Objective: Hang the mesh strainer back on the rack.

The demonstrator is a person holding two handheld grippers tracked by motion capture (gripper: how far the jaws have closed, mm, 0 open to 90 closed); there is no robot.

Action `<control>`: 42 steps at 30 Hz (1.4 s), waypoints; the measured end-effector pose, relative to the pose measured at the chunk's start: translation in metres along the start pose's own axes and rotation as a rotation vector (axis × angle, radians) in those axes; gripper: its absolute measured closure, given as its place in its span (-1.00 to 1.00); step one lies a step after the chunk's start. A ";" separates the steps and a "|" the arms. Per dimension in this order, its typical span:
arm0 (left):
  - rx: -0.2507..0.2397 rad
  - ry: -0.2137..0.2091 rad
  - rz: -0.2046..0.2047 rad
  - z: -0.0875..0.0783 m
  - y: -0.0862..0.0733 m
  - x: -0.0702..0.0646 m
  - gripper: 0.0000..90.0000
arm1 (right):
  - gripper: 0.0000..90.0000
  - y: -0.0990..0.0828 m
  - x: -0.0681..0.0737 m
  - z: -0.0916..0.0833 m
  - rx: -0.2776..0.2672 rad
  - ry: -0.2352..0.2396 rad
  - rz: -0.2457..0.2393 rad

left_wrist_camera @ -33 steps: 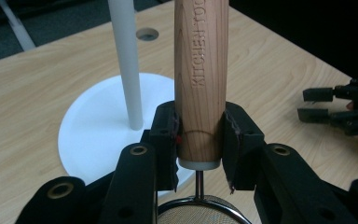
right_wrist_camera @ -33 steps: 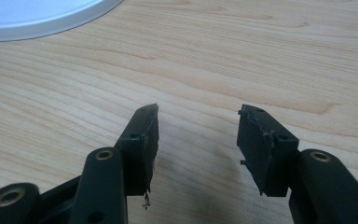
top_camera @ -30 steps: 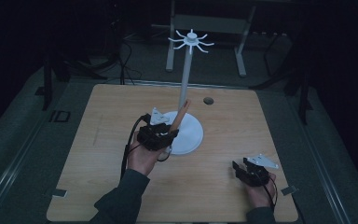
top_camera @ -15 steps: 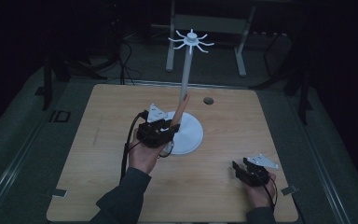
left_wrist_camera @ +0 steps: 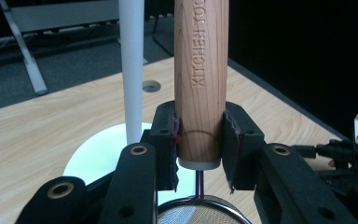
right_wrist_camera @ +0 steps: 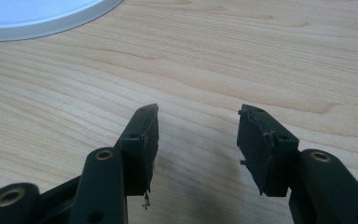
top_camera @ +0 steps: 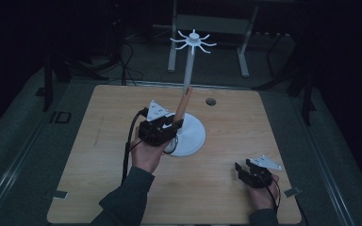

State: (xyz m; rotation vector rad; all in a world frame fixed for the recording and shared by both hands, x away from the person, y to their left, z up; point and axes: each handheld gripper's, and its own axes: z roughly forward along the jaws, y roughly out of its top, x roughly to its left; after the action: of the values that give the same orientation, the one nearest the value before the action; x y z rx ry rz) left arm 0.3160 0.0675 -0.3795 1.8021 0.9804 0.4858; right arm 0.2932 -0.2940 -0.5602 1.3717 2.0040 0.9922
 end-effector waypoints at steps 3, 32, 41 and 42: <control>-0.019 -0.003 -0.009 -0.001 0.002 0.000 0.54 | 0.06 0.000 0.000 0.000 0.000 0.000 0.000; -0.127 -0.018 -0.066 -0.015 0.021 0.006 0.54 | 0.06 0.000 0.000 0.000 -0.001 0.001 0.000; -0.158 -0.024 -0.092 -0.019 0.028 0.008 0.54 | 0.06 0.000 0.000 0.000 -0.001 0.002 -0.001; -0.159 -0.027 -0.094 -0.020 0.028 0.008 0.54 | 0.06 0.000 0.000 0.000 -0.001 0.002 -0.002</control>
State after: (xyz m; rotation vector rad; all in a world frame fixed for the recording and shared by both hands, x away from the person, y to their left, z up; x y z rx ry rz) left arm 0.3186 0.0804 -0.3465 1.6095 0.9758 0.4665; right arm 0.2931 -0.2941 -0.5601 1.3685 2.0053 0.9938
